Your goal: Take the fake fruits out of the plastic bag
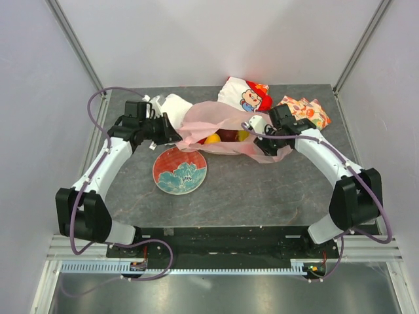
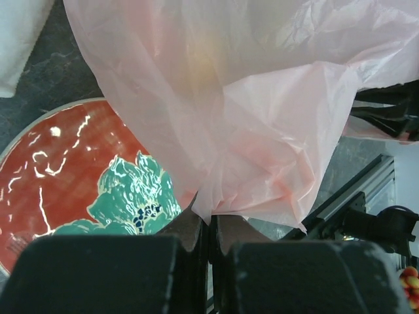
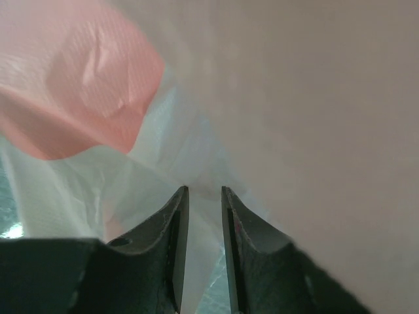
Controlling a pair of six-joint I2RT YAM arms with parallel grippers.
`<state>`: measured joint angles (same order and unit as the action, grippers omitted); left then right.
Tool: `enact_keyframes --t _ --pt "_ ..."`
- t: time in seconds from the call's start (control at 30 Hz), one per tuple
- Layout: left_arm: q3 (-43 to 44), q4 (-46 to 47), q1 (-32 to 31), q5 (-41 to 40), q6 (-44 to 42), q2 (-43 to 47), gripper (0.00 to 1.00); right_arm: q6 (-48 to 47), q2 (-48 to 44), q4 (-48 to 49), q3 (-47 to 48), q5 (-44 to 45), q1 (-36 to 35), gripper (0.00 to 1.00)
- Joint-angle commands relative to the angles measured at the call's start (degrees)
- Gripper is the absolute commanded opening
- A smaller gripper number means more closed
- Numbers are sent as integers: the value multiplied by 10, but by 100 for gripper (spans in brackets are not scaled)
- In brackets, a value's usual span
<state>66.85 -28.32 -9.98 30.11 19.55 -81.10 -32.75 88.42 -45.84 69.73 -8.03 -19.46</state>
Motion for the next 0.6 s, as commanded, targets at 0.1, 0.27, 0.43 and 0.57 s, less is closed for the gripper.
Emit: enact_keyframes --t 0.1,0.27,0.43,0.57 --pt "42 45 0 29 4 -22 2 15 43 -24 197 -99 -48 35" --pt "59 57 -1 20 29 -31 2 23 93 -11 242 -142 -96 35" --pt "92 66 -3 30 37 -44 2 38 149 -23 333 -141 -105 34" --pt "106 66 -3 21 37 -46 2 9 127 -56 362 -116 -105 35"
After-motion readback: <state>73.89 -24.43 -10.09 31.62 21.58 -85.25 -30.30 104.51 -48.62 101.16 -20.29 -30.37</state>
